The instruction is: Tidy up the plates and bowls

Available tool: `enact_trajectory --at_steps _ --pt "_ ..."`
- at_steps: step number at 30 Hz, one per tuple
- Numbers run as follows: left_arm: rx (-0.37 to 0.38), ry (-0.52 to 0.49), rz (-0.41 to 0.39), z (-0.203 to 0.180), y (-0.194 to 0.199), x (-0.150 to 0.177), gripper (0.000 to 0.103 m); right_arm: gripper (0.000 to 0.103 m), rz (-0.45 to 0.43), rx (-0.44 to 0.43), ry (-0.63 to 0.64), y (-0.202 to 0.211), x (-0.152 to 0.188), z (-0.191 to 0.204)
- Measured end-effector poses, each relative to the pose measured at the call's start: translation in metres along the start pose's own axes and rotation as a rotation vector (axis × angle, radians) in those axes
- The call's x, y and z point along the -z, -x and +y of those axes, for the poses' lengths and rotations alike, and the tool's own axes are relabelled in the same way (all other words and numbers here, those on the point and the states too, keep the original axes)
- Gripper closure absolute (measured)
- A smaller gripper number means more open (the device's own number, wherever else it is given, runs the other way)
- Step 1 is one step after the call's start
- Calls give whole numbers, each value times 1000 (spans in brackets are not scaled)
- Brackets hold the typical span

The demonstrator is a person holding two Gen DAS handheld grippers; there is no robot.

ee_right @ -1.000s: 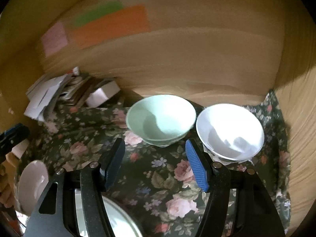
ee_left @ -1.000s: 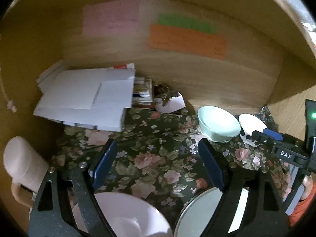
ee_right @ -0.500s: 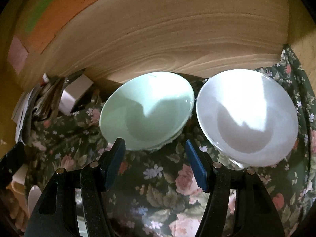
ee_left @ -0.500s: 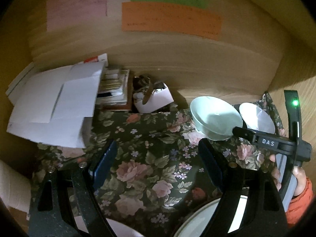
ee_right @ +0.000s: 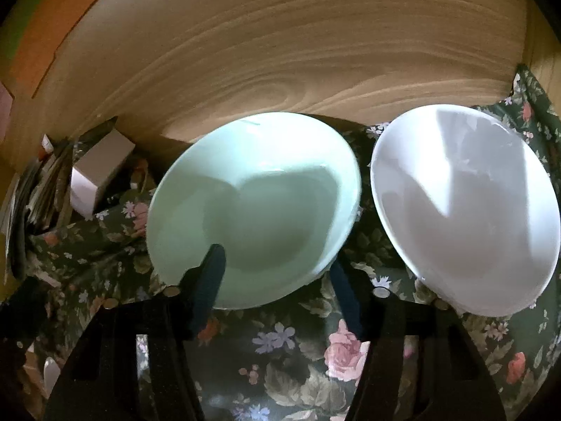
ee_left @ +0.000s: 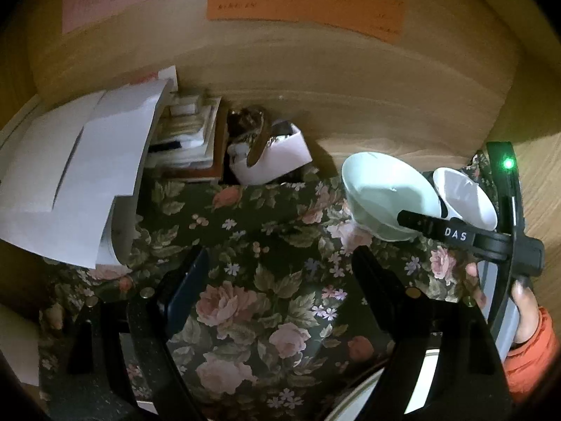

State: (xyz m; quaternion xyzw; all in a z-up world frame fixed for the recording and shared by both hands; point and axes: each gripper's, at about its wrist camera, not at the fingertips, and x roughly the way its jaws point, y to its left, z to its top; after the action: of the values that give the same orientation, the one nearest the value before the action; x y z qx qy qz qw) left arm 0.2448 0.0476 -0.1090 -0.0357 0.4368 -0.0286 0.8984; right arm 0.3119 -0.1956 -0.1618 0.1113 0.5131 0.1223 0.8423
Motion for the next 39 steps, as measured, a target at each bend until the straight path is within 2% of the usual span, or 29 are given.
enact_trajectory --at_steps 1,3,6,11,20,23,26,28,30,32,36,39 --pt "-1 2 7 1 -2 1 19 56 1 2 6 0 0 -1" --pt "-1 5 14 1 -3 1 19 67 11 -5 35 0 0 -2" --pt "-5 3 22 0 -5 1 19 73 28 -19 89 3 4 1" --pt "-24 -19 30 -6 -8 1 19 76 67 -33 207 6 19 14" --pt "-40 -45 93 -13 -22 4 19 77 135 -148 308 26 58 34" --pt "-44 -57 121 -15 -27 7 19 76 145 -162 334 34 70 37" --pt "-47 -67 153 -16 -33 9 19 75 112 -147 311 46 70 30" --pt "-46 -70 170 -17 -37 9 22 69 78 -129 307 56 69 26" --pt "-50 -79 186 -20 -42 9 29 56 40 -123 294 62 63 26" --pt "-43 -91 201 -24 -46 9 33 55 19 -114 283 59 54 26" --pt "-28 -109 223 -32 -55 10 53 55 27 -100 266 38 45 29" --pt "-17 -112 241 -35 -60 12 60 55 44 -109 248 26 43 31"
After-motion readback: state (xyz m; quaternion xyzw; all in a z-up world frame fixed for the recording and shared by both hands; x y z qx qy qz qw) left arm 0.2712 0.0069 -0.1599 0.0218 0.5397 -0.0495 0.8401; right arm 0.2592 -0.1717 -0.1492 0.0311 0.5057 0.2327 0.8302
